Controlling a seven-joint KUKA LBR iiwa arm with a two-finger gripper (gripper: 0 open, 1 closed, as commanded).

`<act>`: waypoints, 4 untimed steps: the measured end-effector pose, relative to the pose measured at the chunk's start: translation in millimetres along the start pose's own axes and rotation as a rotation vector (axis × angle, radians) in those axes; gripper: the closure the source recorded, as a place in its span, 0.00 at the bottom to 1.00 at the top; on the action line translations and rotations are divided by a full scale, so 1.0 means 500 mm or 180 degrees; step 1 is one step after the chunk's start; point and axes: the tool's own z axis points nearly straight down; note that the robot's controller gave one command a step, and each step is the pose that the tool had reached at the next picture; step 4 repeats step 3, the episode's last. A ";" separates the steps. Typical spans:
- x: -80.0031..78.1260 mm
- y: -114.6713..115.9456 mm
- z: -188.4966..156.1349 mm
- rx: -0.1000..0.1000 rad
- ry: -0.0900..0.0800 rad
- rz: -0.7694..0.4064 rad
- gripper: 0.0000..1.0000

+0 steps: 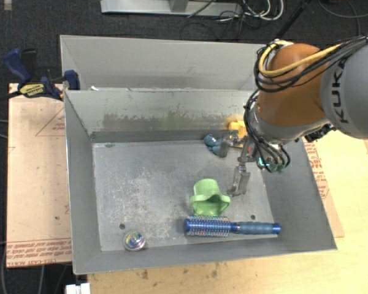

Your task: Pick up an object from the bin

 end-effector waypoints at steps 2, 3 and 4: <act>0.041 0.029 0.196 -0.0005 -0.0050 0.0298 1.00; -0.018 0.000 -0.051 -0.0001 -0.0060 0.0313 1.00; -0.018 0.000 -0.051 -0.0001 -0.0060 0.0313 1.00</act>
Offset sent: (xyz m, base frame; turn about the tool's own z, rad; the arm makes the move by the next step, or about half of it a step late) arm -0.0247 0.0138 -0.1003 0.0944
